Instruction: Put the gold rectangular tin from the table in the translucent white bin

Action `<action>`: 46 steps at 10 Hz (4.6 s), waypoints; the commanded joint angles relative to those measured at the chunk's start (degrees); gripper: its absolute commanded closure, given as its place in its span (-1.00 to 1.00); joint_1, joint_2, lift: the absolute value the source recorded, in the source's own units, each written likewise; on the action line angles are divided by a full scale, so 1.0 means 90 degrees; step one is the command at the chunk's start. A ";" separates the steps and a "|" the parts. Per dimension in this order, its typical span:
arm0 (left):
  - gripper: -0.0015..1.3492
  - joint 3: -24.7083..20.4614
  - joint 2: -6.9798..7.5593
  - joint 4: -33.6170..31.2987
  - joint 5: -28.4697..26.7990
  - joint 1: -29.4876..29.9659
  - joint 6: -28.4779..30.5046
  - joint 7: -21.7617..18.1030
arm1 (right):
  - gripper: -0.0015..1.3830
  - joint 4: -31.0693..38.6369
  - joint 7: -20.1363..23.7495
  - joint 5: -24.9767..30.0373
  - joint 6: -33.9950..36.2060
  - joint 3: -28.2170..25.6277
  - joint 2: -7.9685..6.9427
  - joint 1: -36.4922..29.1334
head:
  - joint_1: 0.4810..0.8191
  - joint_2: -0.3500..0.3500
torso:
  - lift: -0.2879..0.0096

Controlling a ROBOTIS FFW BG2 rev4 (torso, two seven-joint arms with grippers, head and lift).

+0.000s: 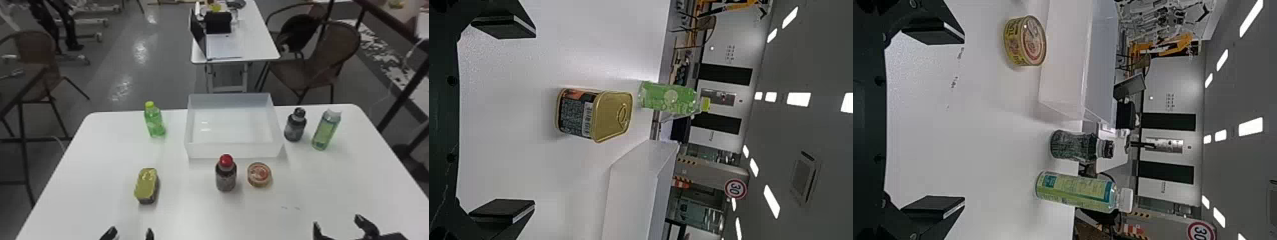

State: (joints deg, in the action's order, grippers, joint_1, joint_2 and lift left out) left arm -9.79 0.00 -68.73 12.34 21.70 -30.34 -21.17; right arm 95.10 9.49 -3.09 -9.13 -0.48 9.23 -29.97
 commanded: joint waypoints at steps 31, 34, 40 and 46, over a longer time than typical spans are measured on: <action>0.23 -0.0377 0.0098 0.2197 -0.2025 -0.2558 0.0363 0.0370 | -0.78 -0.0498 0.0371 -0.0487 -0.0030 -0.0005 -0.0215 0.0293 | 0.27 0.12 | 0.73; 0.23 -0.0318 0.0049 0.1592 -0.2172 -0.2382 0.0197 0.0370 | -0.78 -0.0518 0.0430 -0.0487 -0.0030 -0.0005 -0.0225 0.0293 | 0.27 0.15 | 0.73; 0.23 0.0854 0.0166 -0.0459 -0.1879 -0.2909 0.1320 -0.0060 | -0.78 -0.0664 0.0527 -0.0526 -0.0030 0.0005 -0.0244 0.0420 | 0.27 -0.01 | 0.73; 0.23 0.1254 0.0098 0.1855 -0.2904 -0.5009 0.1662 -0.0890 | -0.78 -0.0820 0.0596 -0.0545 -0.0030 0.0005 -0.0264 0.0556 | 0.27 -0.29 | 0.73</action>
State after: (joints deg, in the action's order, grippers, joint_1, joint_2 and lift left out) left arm 0.51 0.79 -54.66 -12.59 -21.37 -15.46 -29.02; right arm 87.95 14.82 -8.00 -9.40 -0.44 6.85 -25.32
